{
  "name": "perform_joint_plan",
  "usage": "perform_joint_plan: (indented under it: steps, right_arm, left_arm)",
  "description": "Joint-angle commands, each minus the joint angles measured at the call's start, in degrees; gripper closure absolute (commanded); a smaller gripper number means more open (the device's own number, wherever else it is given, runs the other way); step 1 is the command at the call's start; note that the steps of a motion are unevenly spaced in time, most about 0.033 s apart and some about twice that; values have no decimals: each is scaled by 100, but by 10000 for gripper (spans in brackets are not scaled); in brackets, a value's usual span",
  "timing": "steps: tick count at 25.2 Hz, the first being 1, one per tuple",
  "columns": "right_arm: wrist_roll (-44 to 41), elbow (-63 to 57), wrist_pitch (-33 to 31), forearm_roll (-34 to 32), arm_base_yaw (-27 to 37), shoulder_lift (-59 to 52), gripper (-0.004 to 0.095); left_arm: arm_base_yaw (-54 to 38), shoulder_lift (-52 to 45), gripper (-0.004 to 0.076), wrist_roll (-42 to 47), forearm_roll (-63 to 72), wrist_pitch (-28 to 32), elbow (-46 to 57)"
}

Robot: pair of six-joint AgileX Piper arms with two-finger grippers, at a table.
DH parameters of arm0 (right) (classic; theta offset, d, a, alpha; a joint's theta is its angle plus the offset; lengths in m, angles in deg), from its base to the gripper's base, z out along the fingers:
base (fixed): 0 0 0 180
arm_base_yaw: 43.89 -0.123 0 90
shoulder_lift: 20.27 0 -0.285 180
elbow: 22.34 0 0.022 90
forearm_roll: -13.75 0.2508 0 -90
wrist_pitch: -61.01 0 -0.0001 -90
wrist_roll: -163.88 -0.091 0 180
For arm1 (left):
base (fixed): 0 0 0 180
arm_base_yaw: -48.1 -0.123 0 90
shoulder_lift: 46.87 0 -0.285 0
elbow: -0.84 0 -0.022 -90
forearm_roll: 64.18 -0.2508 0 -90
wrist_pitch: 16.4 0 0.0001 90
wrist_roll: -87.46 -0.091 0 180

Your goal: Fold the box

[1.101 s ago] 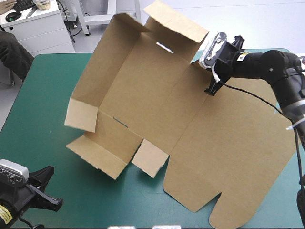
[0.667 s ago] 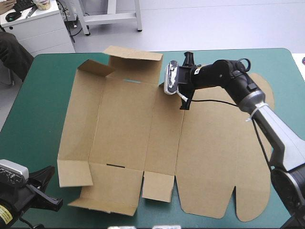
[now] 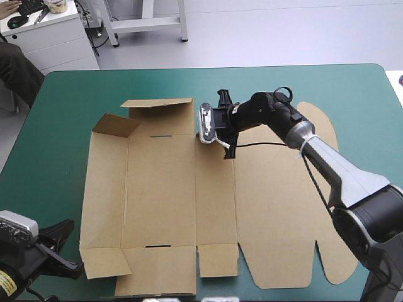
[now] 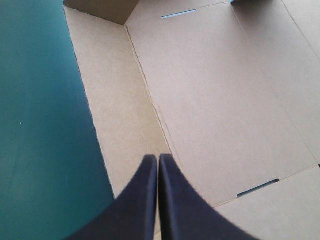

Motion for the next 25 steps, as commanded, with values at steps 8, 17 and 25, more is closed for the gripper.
perform_joint_plan:
  steps: [8, 17, 25]
  right_arm:
    - [-505, 210, 230, 224, 9, -302, 145]
    - [-3851, 210, 101, -294, 9, -928, 418]
    - [-6595, 210, -1036, -1692, 20, -1292, 905]
  left_arm:
    - [-8, 63, 734, 58, -28, 271, -176]
    - [-8, 63, 734, 58, -28, 248, -176]
    - [-8, 63, 734, 58, -51, 248, -176]
